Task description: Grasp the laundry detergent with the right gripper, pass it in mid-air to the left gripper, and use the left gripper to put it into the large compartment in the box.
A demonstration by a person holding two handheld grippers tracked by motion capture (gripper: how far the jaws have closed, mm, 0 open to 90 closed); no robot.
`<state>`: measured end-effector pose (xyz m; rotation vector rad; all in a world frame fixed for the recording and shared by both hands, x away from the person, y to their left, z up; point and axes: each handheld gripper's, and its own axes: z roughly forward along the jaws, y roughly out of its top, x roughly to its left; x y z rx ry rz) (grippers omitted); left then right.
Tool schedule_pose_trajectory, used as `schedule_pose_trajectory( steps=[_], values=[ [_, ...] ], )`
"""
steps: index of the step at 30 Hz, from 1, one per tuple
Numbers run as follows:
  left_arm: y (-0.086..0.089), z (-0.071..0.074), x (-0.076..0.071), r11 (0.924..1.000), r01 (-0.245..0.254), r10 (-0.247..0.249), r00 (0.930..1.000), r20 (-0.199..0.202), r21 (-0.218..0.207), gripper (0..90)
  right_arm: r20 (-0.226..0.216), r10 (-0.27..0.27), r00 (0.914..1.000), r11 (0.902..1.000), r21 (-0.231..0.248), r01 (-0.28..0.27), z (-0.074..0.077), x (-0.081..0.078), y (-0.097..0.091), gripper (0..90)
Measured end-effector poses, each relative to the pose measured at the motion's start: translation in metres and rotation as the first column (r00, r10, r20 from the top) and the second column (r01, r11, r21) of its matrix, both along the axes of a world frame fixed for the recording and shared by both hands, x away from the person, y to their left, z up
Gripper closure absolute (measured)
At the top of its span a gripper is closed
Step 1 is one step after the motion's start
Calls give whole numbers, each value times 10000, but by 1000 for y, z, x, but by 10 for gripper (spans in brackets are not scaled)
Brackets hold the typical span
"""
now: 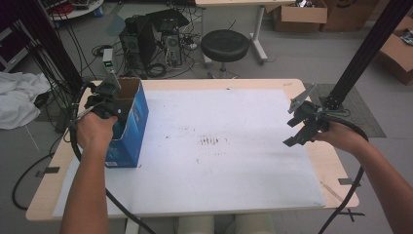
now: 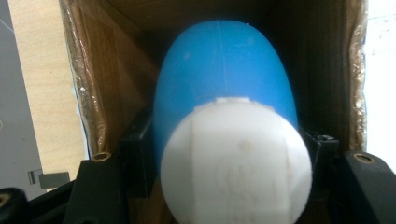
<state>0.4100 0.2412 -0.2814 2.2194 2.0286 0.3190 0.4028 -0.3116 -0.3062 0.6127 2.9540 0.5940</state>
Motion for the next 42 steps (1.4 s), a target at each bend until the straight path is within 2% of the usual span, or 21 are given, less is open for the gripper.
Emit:
schedule_pose_trajectory(
  steps=[6,18,22,25,42],
  values=[
    [1,0,-1,10000,-89,89,9999,91,35,373,25,-15,10000,10000,59,15,1,-1,0,175],
    [5,0,-3,9995,-223,227,9996,160,-222,339,72,26,10000,10000,77,-27,2,-2,1,178],
    [6,3,-3,9993,-240,246,9995,209,-274,327,47,37,10000,9999,111,-38,2,-3,2,178],
    [6,7,-4,9984,-262,283,9988,394,-508,324,63,50,10000,9999,116,-51,3,-3,3,178],
    [6,24,-10,9983,-228,259,9980,579,-532,295,131,71,9999,9998,190,-74,5,-4,3,178]
  ],
)
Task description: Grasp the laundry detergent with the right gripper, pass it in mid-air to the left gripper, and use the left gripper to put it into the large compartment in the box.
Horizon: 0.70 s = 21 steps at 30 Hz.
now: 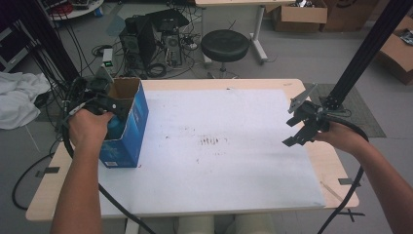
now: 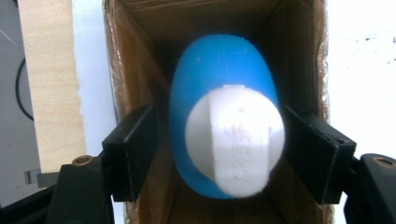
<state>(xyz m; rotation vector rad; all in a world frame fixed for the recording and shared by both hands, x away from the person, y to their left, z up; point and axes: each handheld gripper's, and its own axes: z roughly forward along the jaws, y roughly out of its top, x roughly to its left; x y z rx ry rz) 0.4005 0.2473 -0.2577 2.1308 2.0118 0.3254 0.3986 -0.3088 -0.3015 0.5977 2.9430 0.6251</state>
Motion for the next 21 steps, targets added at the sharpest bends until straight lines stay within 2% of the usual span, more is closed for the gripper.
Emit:
schedule_pose_trajectory(
  steps=[7,13,19,21],
  values=[
    [-4,11,-2,9999,59,-59,10000,43,136,291,34,15,10000,10000,5,-15,2,-1,0,178],
    [-10,24,-2,9990,315,-317,9995,58,328,286,45,6,10000,10000,27,-6,3,-2,-1,178],
    [-18,36,-3,9982,602,-602,9981,118,-6,276,66,-4,10000,10000,16,4,4,-3,0,177],
    [-22,38,-4,9970,770,-770,9969,132,8,270,65,-14,10000,10000,11,14,5,-3,0,177]
  ],
)
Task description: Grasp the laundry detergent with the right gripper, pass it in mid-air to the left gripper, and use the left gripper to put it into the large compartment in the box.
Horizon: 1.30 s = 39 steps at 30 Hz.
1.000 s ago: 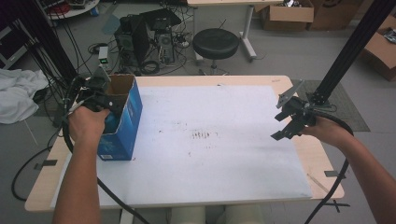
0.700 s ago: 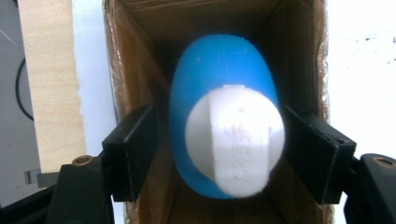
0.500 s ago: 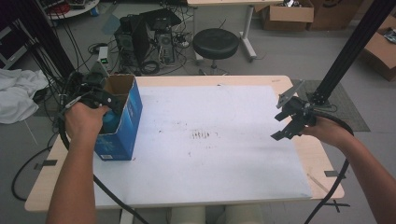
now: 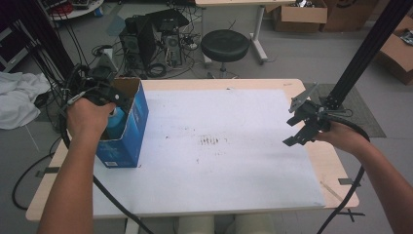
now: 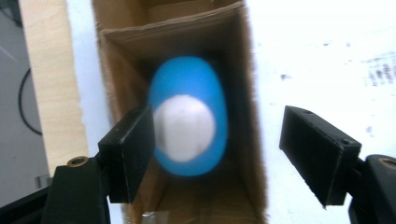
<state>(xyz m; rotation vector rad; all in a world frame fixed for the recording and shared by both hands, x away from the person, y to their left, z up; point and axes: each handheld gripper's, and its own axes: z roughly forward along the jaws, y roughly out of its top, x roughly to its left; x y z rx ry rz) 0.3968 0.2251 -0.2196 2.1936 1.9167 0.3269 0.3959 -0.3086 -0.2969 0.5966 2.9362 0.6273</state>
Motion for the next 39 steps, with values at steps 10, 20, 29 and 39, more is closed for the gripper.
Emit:
schedule_pose_trajectory(
  steps=[10,20,29,39],
  values=[
    [-9,12,-1,9985,-19,9,9998,180,541,256,34,49,10000,10000,7,-49,3,-1,1,178],
    [-29,29,-2,9968,628,-645,9974,329,490,256,79,57,10000,10000,25,-57,5,-2,1,177],
    [-64,31,-3,9843,1737,-1742,9846,156,312,255,88,24,10000,10000,7,-25,5,-3,0,177],
    [-100,32,-3,9605,2769,-2777,9602,300,289,217,75,-16,10000,10000,46,16,5,-5,-1,177]
  ],
)
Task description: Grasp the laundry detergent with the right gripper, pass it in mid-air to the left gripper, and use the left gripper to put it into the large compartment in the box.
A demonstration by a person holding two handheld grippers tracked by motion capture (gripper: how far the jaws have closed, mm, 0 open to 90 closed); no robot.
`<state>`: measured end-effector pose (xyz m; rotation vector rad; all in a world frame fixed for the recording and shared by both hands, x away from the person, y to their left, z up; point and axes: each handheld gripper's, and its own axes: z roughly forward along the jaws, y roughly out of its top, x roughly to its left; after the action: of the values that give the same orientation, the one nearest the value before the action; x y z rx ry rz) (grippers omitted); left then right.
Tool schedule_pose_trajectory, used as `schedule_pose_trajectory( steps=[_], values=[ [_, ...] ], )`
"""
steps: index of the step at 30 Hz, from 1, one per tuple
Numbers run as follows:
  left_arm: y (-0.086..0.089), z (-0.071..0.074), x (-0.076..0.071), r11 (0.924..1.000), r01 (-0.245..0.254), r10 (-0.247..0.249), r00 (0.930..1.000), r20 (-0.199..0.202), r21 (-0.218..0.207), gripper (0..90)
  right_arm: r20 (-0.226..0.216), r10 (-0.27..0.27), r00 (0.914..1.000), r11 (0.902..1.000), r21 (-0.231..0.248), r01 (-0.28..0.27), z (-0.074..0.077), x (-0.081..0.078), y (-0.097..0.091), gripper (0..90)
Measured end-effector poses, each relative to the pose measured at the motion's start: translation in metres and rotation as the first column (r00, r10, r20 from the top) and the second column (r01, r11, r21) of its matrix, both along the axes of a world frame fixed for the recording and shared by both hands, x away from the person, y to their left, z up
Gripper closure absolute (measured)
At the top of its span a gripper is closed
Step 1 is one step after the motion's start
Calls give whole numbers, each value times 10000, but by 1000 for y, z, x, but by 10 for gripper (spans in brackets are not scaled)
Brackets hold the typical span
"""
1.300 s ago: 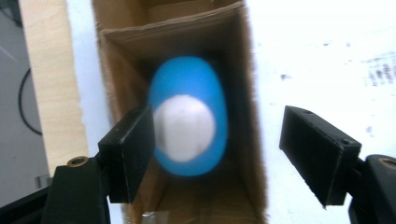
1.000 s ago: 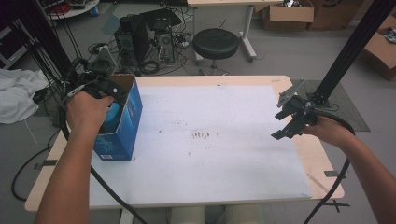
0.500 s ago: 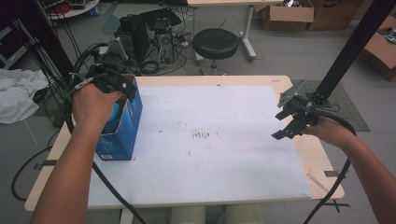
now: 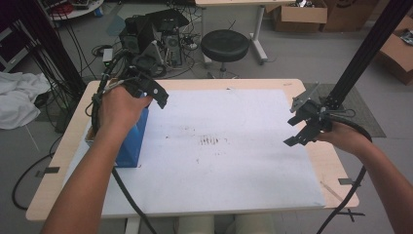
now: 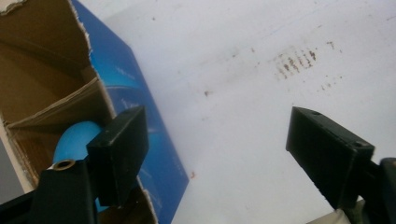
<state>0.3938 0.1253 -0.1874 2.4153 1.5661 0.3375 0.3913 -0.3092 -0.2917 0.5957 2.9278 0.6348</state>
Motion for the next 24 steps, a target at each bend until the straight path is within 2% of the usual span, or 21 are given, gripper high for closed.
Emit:
schedule_pose_trajectory(
  steps=[16,24],
  values=[
    [-26,-1,2,9981,609,-609,9981,69,-10,200,15,-72,10000,10000,24,72,0,-2,-1,177],
    [-48,6,4,9902,1399,-1399,9900,183,4,202,20,-142,9999,9999,30,142,3,-3,0,176]
  ],
)
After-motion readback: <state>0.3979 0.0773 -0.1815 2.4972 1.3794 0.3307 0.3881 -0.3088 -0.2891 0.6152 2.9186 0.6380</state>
